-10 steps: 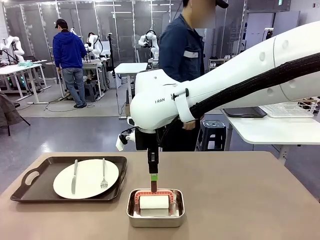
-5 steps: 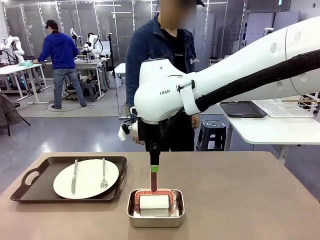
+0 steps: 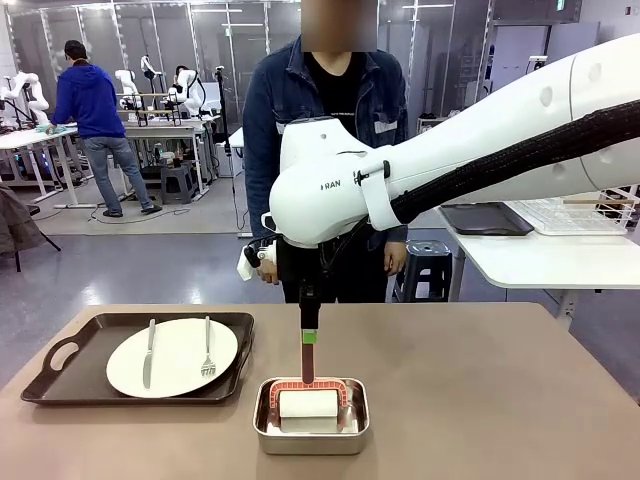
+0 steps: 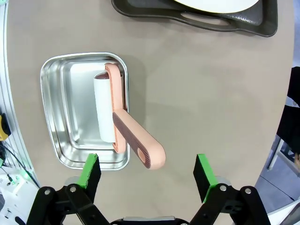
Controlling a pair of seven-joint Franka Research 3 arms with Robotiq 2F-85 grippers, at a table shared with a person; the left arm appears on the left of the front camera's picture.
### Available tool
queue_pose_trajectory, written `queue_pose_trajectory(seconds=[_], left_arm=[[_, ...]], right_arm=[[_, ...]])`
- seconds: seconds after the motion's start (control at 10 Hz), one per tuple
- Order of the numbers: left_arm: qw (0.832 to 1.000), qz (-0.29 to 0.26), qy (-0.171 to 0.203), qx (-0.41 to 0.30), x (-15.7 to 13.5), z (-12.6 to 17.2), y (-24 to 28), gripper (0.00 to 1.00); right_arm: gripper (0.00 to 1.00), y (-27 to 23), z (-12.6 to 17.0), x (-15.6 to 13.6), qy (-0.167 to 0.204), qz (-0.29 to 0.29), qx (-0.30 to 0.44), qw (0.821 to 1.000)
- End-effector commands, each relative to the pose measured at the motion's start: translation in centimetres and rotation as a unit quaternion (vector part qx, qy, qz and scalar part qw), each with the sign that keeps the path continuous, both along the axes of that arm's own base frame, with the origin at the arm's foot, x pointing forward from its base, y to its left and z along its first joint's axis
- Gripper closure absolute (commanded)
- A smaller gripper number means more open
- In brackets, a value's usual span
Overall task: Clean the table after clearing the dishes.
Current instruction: Place the Lint Roller back on top of the Airtight Container, then when the right (or left) Handle tray is removed, use the right hand (or left hand) to clean the right (or left) side of the table with the Lint Roller.
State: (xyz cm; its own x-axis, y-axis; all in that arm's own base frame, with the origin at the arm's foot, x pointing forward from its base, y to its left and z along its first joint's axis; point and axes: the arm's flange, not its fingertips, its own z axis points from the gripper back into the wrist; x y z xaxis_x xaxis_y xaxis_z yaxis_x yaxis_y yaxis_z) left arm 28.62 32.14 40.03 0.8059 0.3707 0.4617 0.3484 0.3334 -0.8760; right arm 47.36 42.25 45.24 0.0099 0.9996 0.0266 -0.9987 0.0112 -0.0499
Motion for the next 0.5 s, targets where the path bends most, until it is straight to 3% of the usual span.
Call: queue_pose_trajectory(seconds=[0.0, 0.4], left_arm=[[1.0, 0.002, -0.002, -0.001, -0.24, 0.1, 0.11, 0.0], [1.0, 0.002, -0.002, -0.001, -0.24, 0.1, 0.11, 0.0]], right_arm=[[0.0, 0.07, 0.1, -0.21, 0.002, 0.001, -0.002, 1.0], [0.0, 0.07, 0.1, -0.21, 0.002, 0.001, -0.002, 1.0]])
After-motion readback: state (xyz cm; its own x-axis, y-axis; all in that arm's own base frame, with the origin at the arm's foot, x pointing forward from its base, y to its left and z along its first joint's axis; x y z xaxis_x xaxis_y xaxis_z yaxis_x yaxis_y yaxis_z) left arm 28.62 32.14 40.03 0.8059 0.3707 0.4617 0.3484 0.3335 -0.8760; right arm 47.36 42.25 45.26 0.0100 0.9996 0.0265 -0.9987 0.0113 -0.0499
